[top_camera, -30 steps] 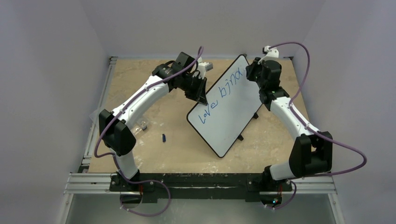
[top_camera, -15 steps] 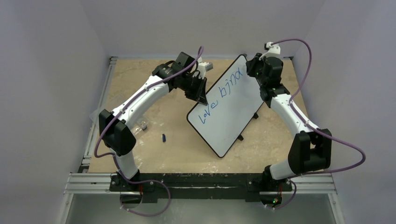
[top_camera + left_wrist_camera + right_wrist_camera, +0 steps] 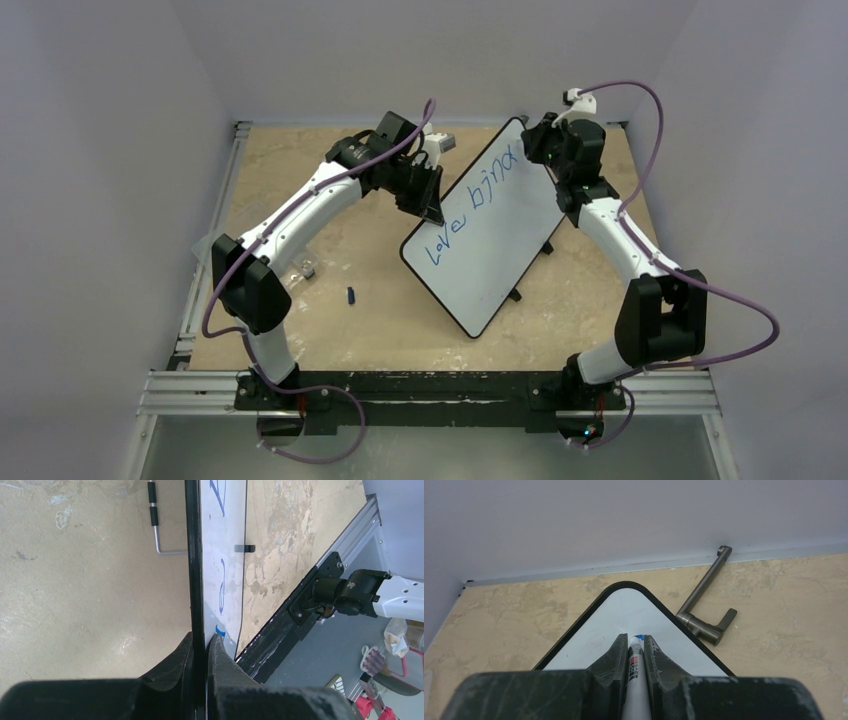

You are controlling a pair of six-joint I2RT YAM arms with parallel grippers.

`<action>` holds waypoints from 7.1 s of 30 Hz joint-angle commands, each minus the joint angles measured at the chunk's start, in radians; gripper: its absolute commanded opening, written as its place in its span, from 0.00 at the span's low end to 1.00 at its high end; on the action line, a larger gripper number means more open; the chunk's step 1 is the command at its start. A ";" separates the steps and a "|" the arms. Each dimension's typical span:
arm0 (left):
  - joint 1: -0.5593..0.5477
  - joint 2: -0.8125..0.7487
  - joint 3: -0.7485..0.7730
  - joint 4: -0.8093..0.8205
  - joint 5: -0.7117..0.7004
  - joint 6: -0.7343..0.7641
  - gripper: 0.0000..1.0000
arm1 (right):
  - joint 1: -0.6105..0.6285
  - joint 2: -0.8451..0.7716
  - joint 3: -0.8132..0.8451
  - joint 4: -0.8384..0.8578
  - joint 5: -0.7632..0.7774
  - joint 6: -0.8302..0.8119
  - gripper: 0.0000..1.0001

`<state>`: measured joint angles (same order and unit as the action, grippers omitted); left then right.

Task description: Write a sentence on the whiteboard

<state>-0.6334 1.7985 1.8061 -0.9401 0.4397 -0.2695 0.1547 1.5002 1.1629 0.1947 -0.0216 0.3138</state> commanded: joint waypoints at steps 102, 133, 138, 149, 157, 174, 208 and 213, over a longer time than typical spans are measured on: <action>-0.040 0.053 -0.032 -0.027 -0.133 0.109 0.00 | -0.031 -0.531 -0.441 -0.004 -0.479 0.085 0.00; -0.042 0.060 -0.039 -0.009 -0.107 0.089 0.00 | 0.267 -0.645 -0.561 0.031 -0.411 -0.036 0.00; -0.040 0.064 -0.039 -0.006 -0.100 0.085 0.00 | 0.330 -0.643 -0.589 0.028 -0.372 -0.051 0.00; -0.029 0.067 -0.034 -0.012 -0.105 0.076 0.00 | 0.497 -0.743 -0.666 -0.008 -0.197 -0.059 0.00; -0.023 0.073 -0.033 -0.011 -0.095 0.064 0.00 | 0.556 -0.775 -0.713 0.005 -0.134 -0.017 0.00; -0.006 0.087 -0.032 -0.011 -0.064 0.044 0.00 | 0.618 -0.697 -0.721 0.030 -0.029 0.003 0.00; -0.002 0.084 -0.031 -0.011 -0.054 0.038 0.00 | 0.620 -0.715 -0.752 -0.108 0.091 0.118 0.00; -0.002 0.084 -0.032 -0.010 -0.055 0.038 0.00 | 0.620 -0.713 -0.747 -0.125 0.120 0.125 0.00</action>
<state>-0.5976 1.8286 1.8061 -0.9279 0.4896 -0.2947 0.7723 0.7818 0.4019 0.1383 0.0307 0.4351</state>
